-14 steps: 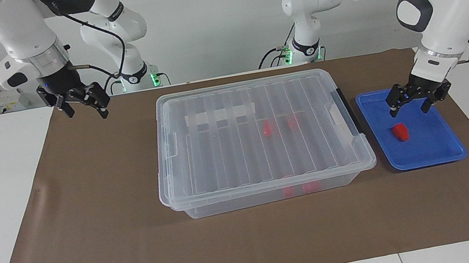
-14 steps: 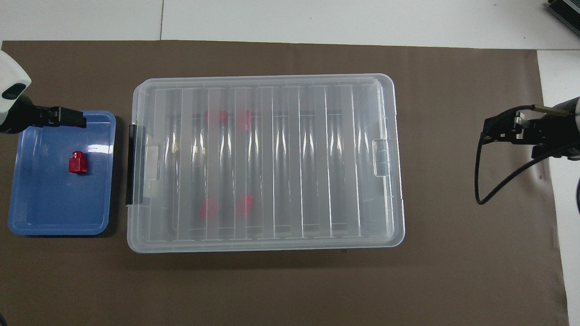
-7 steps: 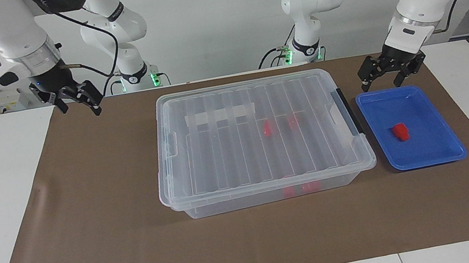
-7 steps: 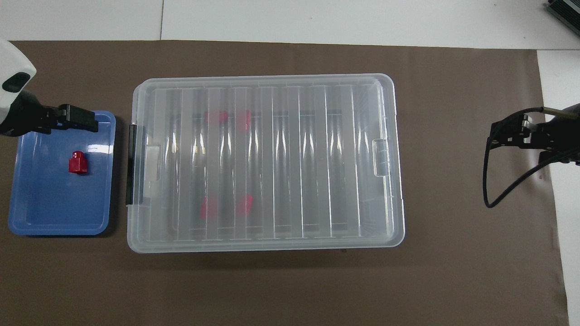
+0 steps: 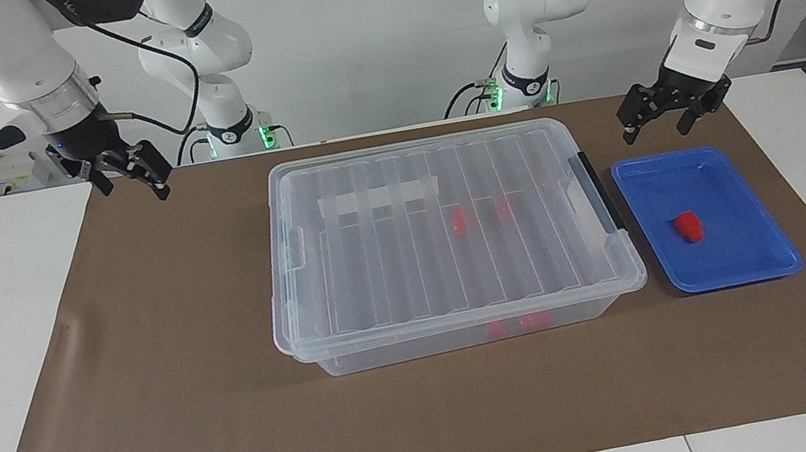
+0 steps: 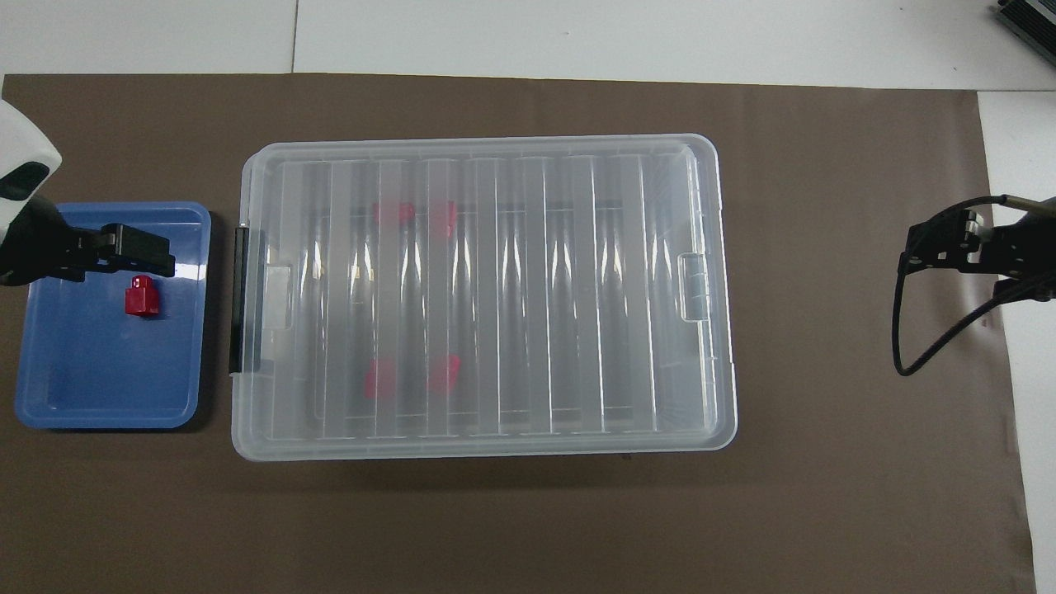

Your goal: Place red block in blue tray from box

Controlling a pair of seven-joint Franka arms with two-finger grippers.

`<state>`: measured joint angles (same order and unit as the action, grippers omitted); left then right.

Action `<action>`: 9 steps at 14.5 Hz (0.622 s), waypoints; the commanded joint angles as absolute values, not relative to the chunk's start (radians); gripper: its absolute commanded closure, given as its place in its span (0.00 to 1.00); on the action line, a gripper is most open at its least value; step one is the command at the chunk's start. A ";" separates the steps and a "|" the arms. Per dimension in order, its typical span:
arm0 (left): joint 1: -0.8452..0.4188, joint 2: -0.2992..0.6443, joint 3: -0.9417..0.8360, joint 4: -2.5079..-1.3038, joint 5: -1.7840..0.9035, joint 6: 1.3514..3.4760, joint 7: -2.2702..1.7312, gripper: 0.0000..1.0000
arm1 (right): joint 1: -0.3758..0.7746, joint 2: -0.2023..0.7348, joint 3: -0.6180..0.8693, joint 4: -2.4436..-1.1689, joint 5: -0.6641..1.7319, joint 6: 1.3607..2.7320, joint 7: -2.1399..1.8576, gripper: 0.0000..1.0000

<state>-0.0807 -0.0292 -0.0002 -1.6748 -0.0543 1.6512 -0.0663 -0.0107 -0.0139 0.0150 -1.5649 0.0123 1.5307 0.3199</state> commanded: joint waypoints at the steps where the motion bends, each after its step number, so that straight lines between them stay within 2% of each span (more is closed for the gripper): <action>1: -0.117 -0.069 0.011 -1.713 -0.035 1.647 -0.168 0.00 | -0.018 -0.035 0.025 -1.583 0.014 1.532 0.284 0.00; 9: -0.089 -0.071 0.017 -1.713 -0.035 1.638 -0.023 0.00 | -0.009 -0.037 0.035 -1.582 0.003 1.525 0.181 0.00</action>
<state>-0.0954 -0.0463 0.0176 -1.6898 -0.0523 1.6482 -0.0847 -0.0053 -0.0167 0.0311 -1.5649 0.0124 1.5307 0.2201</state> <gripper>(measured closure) 0.000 0.000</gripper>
